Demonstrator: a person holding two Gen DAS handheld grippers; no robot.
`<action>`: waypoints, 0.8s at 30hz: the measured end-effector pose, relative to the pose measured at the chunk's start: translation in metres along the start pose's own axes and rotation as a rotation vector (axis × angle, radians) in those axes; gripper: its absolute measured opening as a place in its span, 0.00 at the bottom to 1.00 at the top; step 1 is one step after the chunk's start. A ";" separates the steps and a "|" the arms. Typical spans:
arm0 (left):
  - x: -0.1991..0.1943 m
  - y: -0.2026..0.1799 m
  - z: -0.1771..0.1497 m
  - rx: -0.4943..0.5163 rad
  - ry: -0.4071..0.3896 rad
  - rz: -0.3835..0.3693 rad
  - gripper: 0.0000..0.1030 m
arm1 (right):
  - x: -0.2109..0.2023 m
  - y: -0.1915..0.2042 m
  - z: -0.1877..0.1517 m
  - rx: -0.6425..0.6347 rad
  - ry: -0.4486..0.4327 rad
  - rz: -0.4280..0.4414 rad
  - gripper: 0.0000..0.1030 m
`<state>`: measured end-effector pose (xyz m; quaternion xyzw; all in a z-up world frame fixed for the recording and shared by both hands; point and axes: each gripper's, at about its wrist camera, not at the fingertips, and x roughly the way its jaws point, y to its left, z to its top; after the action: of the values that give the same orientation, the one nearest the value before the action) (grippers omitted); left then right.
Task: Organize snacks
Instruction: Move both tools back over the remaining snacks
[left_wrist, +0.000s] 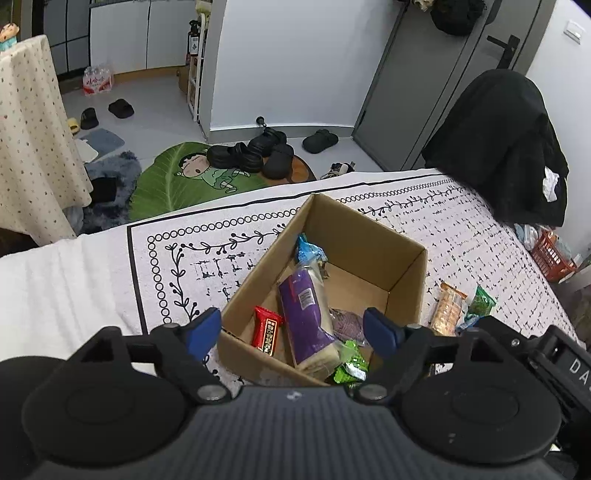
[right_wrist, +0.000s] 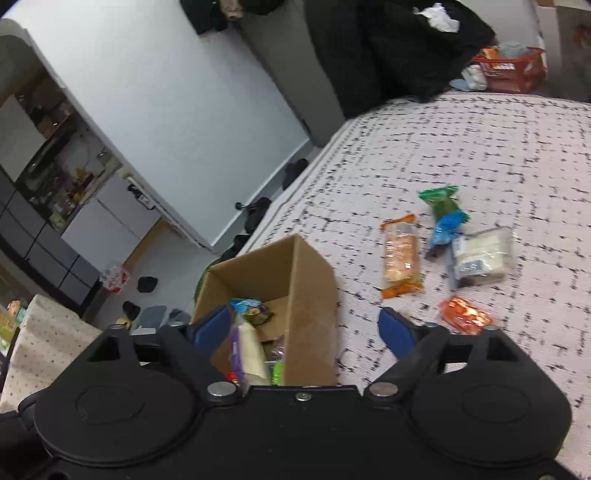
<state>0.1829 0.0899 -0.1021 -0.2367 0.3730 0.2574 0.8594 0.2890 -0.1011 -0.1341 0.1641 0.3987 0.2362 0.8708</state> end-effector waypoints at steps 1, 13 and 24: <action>-0.001 -0.003 -0.002 0.005 0.001 0.002 0.82 | -0.002 -0.003 0.000 0.009 0.001 -0.002 0.88; -0.013 -0.046 -0.022 0.068 0.009 -0.039 0.84 | -0.032 -0.050 0.013 0.089 -0.009 -0.017 0.94; -0.010 -0.086 -0.046 0.115 0.028 -0.068 0.84 | -0.054 -0.084 0.021 0.162 -0.041 -0.002 0.94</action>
<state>0.2059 -0.0054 -0.1040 -0.2032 0.3907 0.2029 0.8746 0.2984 -0.2028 -0.1278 0.2385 0.3986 0.1992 0.8629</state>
